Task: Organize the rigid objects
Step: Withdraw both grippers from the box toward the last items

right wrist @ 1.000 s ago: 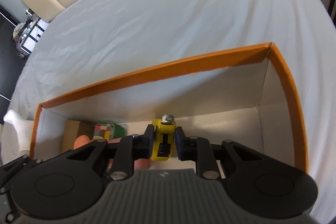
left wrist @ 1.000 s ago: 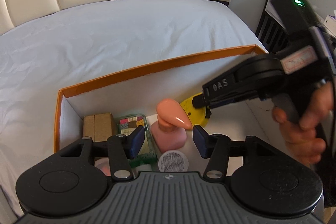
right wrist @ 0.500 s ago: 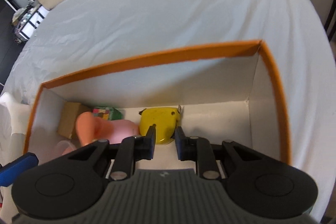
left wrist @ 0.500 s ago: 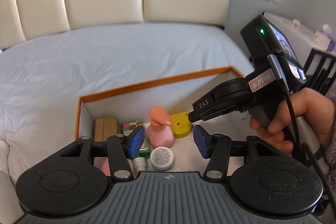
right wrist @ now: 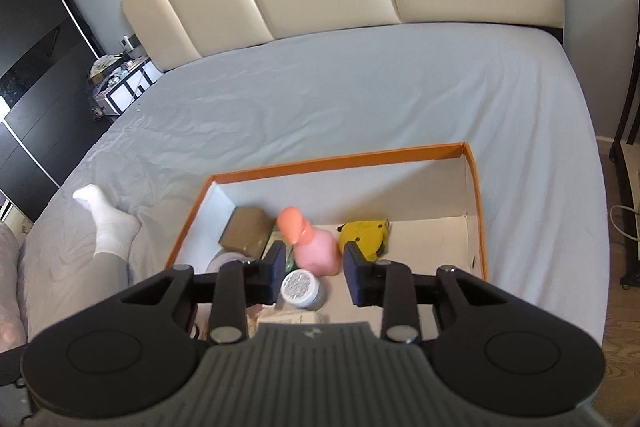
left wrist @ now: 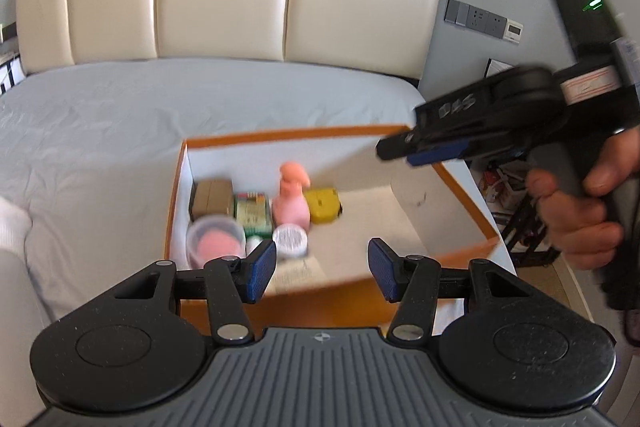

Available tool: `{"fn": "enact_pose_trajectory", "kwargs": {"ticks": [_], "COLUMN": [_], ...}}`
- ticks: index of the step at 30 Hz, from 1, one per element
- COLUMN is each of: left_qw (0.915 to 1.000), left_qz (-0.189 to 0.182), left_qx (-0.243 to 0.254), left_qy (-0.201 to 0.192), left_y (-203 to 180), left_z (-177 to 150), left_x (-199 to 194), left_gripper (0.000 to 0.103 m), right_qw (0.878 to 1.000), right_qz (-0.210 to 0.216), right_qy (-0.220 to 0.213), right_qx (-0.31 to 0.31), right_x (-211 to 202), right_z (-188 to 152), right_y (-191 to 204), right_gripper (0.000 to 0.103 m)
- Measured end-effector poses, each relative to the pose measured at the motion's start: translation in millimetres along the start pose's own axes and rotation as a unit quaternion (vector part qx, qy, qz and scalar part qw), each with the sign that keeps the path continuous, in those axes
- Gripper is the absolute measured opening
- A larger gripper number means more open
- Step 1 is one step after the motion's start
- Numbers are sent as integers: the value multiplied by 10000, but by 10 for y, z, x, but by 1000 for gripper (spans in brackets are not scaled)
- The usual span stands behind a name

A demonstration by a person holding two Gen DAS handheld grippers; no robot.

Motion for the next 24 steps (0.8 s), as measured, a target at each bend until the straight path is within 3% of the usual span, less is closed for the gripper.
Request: {"fn": "enact_pose_trajectory", "kwargs": {"ticks": [3, 8, 13, 16, 19, 24], "left_qw": [9996, 9964, 9957, 9931, 9881, 9826], "left_qz": [25, 387, 388, 287, 178, 201], "left_qx": [-260, -601, -668, -990, -1379, -1629], "left_qy": [120, 456, 502, 565, 655, 864], "left_y": [50, 161, 180, 208, 265, 344], "left_z": [-174, -453, -628, -735, -849, -989], "left_x": [5, 123, 179, 259, 357, 530], "left_gripper": [63, 62, 62, 62, 62, 66], "right_qw": [9999, 9991, 9925, 9797, 9572, 9409], "right_qz": [-11, -216, -583, -634, -493, -483], "right_qy": [-104, -227, -23, 463, 900, 1013], "right_qx": [-50, 291, 1074, 1846, 2705, 3194], "right_x": [-193, -467, -474, -264, -65, 124], "right_z": [-136, -510, -1048, -1371, -1590, -1630], "right_y": [99, 0, -271, -449, -581, -674], "right_gripper": [32, 33, 33, 34, 35, 41]}}
Point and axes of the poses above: each gripper's, at about its wrist camera, not at the fingertips, and x roughly the way its jaws point, y to its left, z to its top, the point moved 10 cm from there along x, roughly the way its jaws point, and after that the axes turned 2 degrees about -z, right-handed, at the moved point
